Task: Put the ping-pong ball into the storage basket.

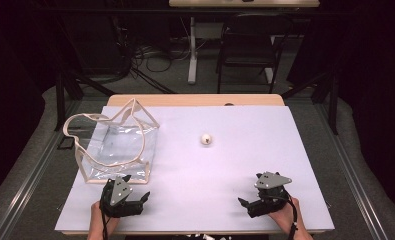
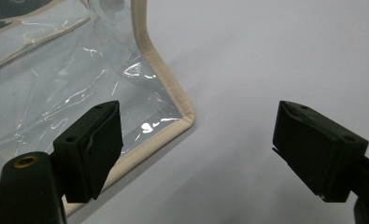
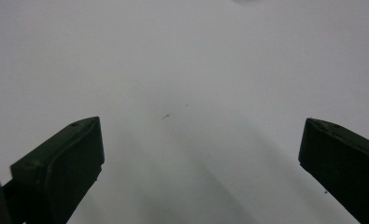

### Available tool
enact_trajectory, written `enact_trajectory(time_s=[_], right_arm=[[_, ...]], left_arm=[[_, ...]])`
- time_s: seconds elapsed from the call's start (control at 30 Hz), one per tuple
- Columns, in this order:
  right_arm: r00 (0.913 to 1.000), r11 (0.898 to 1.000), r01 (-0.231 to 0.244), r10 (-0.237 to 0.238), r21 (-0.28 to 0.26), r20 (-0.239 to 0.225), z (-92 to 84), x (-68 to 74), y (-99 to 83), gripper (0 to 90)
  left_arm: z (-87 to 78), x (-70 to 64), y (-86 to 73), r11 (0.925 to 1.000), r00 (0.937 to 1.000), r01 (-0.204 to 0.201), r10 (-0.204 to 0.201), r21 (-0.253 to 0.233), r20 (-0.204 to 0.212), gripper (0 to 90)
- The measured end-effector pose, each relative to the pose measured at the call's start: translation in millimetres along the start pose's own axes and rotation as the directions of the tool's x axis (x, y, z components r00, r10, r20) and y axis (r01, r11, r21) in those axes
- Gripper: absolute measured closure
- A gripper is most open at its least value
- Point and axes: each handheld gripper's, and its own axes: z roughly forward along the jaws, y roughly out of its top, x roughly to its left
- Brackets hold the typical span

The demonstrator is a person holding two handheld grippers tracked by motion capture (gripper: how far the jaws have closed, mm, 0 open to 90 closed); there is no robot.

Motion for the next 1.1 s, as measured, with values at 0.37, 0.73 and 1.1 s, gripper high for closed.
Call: enact_trajectory(time_s=[0.37,0.73,1.1], right_arm=[[0.9999,1.0,0.009,-0.009,-0.003,0.009,-0.4,1.2,2.4,0.0],[0.9996,1.0,0.022,-0.022,-0.003,0.018,3.1,2.1,10.2,0.0],[0.9993,0.999,0.036,-0.036,0.003,0.01,13.7,0.1,22.3,0.0]], left_arm=[[1.4,-2.8,1.4,1.0,1.0,-0.004,0.004,-0.005,0.006,16.4],[2.4,-2.7,1.7,0.9999,0.9999,-0.009,0.009,-0.008,0.008,16.4],[3.5,-3.0,0.9,0.9999,0.9998,-0.012,0.012,-0.004,0.014,16.4]])
